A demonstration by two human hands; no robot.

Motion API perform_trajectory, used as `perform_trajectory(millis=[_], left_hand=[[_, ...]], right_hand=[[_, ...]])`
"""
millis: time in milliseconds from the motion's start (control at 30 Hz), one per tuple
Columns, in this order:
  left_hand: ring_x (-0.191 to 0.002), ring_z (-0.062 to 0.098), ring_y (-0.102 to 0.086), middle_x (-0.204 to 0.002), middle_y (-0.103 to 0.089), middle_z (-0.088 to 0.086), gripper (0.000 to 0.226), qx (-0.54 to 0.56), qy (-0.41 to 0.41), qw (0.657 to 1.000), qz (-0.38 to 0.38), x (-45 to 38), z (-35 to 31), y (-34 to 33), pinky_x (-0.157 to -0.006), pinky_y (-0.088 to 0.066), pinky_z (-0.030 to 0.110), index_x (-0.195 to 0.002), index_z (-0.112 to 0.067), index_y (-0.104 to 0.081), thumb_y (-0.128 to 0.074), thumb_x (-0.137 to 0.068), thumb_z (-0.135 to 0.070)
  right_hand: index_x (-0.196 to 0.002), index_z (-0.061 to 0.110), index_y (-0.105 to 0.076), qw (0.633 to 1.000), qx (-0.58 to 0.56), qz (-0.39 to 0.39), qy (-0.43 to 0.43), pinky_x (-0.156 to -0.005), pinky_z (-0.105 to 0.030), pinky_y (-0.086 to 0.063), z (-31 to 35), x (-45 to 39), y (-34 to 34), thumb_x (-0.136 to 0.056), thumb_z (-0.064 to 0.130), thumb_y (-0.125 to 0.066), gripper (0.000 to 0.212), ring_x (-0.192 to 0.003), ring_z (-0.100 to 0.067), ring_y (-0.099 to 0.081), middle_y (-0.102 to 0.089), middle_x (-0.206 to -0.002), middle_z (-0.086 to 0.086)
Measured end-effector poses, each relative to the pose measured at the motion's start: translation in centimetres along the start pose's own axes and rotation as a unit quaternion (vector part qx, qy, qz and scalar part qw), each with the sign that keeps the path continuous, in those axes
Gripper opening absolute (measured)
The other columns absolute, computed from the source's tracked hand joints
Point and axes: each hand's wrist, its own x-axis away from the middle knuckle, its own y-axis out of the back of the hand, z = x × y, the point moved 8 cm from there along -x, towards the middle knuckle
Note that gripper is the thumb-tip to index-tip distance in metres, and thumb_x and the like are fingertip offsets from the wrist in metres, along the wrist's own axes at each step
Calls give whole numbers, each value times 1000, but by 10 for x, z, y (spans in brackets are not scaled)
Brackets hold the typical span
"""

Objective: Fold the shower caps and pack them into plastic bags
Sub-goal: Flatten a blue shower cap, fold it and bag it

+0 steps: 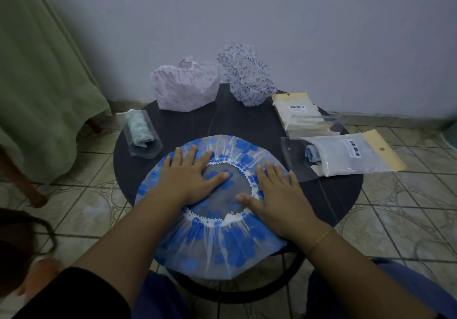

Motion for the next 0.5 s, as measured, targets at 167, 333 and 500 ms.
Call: perform_trajectory(millis=[167, 333, 500], left_hand=[[-144, 37, -1, -159, 3, 4, 82, 9, 113, 993, -20, 7, 21, 7, -114, -5, 53, -149, -38, -7, -7, -79, -80], [-136, 32, -22, -154, -19, 10, 67, -39, 161, 982, -89, 18, 27, 28, -107, -12, 51, -141, -31, -35, -13, -89, -66], [-139, 26, -15, -154, -20, 3, 59, -27, 56, 982, -178, 14, 10, 38, -111, -10, 45, -141, -31, -37, -24, -92, -61]], right_hand=[[-146, 20, -29, 993, -94, -65, 10, -115, -33, 3, -7, 0, 32, -94, 52, -36, 61, -144, -13, -8, -21, -156, 1], [-146, 18, -28, 998, -31, -53, 8, -115, -34, -2, -3, 4, 27, -100, 41, -31, 52, -142, -13, -15, -26, -153, 2], [-148, 15, -21, 994, 43, -102, -14, -116, -36, -1, 4, 5, 32, -101, 38, -23, 53, -144, -19, -9, -16, -157, -5]])
